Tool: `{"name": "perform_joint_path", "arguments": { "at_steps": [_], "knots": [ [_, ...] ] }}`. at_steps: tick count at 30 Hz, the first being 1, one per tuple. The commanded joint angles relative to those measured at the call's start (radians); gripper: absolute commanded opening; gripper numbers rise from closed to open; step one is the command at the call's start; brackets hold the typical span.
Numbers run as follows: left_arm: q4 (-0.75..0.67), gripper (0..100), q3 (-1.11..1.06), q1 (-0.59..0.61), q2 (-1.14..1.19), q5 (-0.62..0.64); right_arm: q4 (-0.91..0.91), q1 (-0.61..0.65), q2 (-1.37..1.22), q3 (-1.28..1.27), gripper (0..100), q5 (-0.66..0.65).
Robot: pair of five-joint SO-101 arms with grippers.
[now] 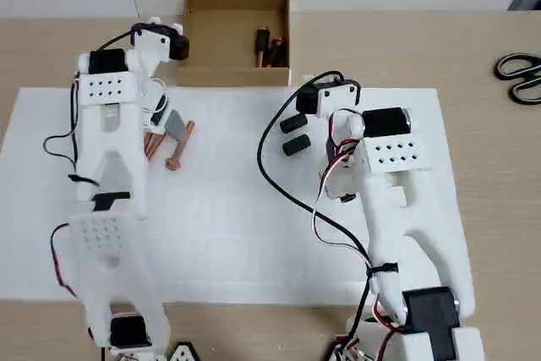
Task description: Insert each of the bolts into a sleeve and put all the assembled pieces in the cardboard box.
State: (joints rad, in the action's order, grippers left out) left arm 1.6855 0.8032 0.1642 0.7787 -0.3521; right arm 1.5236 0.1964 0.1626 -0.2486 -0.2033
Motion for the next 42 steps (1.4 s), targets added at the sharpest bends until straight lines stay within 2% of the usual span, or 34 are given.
{"name": "perform_joint_path", "arguments": {
  "at_steps": [1,10,18,35,42],
  "knots": [
    [-0.006,27,0.113,0.006,0.048,-0.009,0.002,-0.005,0.051,0.003,0.3,-0.006],
    [-0.005,23,0.243,0.006,0.147,-0.009,0.002,-0.004,0.051,0.003,0.3,-0.005],
    [-0.034,19,0.245,0.002,0.178,-0.006,0.001,-0.002,0.051,0.003,0.3,-0.003],
    [-0.077,18,0.245,-0.051,0.267,-0.003,0.001,-0.002,0.051,0.002,0.3,-0.003],
    [-0.069,11,0.245,-0.048,0.244,-0.009,0.001,-0.002,0.051,0.002,0.3,-0.003]
  ]
}}
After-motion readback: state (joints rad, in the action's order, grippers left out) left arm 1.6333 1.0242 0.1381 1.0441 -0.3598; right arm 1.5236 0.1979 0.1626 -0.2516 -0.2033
